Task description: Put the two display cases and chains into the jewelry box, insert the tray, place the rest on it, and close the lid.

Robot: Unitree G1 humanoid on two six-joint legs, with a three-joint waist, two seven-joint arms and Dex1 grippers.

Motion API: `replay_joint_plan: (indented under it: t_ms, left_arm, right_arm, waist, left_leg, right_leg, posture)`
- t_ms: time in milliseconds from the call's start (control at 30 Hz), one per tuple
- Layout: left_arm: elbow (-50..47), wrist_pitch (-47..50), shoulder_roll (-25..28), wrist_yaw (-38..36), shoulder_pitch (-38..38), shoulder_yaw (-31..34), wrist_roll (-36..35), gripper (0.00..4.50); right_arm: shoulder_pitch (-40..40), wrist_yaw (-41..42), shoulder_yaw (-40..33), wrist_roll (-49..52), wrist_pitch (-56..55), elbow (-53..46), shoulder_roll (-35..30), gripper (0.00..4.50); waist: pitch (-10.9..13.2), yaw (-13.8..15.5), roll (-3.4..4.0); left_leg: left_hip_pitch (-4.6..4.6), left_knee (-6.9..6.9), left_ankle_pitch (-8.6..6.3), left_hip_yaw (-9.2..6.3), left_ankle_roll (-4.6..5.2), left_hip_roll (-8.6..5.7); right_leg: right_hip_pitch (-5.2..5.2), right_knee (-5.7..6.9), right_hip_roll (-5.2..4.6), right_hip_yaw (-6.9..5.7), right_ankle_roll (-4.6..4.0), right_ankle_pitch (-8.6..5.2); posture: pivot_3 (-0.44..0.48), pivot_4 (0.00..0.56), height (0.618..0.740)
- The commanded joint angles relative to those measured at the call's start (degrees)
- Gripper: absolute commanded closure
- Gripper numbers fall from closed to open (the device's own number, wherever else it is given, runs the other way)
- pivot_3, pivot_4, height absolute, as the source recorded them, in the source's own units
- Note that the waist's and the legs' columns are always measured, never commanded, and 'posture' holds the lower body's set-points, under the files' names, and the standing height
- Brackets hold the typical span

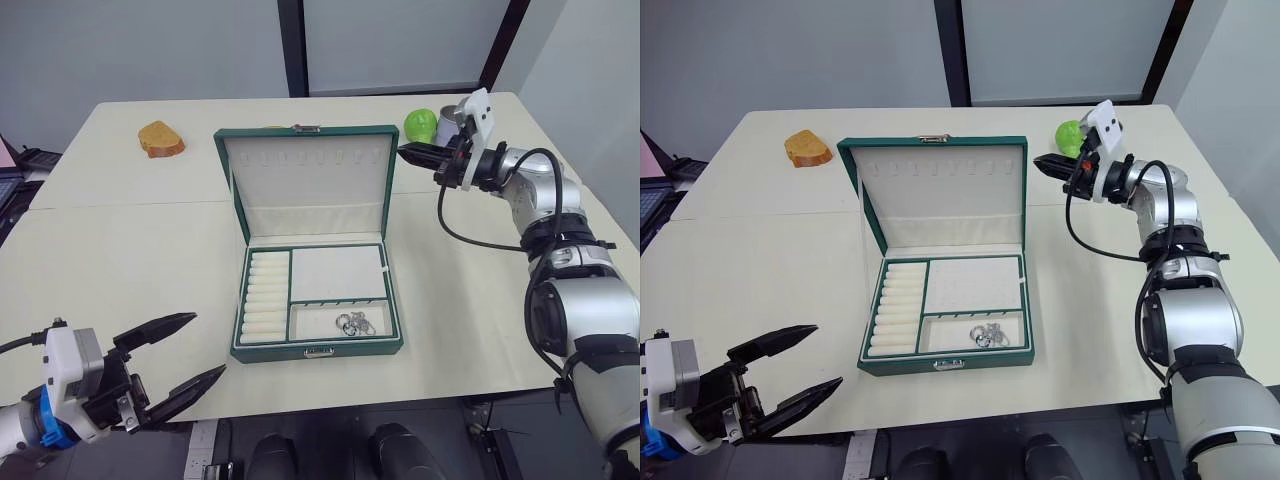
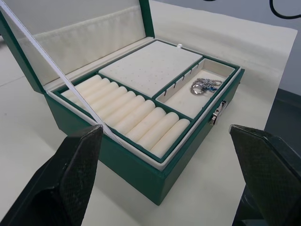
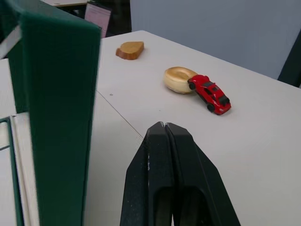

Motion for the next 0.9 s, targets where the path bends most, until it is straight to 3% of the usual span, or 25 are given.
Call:
replay_joint_plan:
  t_ms: [33,367,900]
  left_arm:
    - [-0.77,-0.68,-0.13,-0.57,0.7,1.71,-0.32,0.03]
    - [-0.09,-0.56,0.27,-0.26,0.43,2.43,-0.14,0.03]
    - [0.38,2.75,1.58,1.35,0.16,3.35,-0.98,0.03]
  right_arm:
    - [-1.31,3.56,-1.58,2.46,2.31,-5.59,-0.54,4.5]
    - [6.96,16.5,0.83,9.86,20.16,-26.76,-5.02,4.5]
    - [9.39,13.76,-0.31,9.79,20.62,-29.01,-6.27,4.5]
  waist:
    - [0.0,0.0,0.0]
    - [0.0,0.0,0.0]
    - [0.0,0.0,0.0]
  left_leg:
    - [0.0,0.0,0.0,0.0,0.0,0.0]
    - [-0.02,0.0,0.0,-0.05,0.0,0.0]
    - [-0.02,0.0,-0.01,-0.08,0.01,-0.04]
  right_leg:
    - [0.0,0.0,0.0,-0.01,0.0,0.0]
    - [0.03,-0.01,0.0,-0.03,0.0,0.0]
    - [0.03,-0.03,0.0,-0.02,0.0,0.0]
  posture:
    - [0.0,0.15,0.74]
    - [0.0,0.15,0.74]
    - [0.0,0.15,0.74]
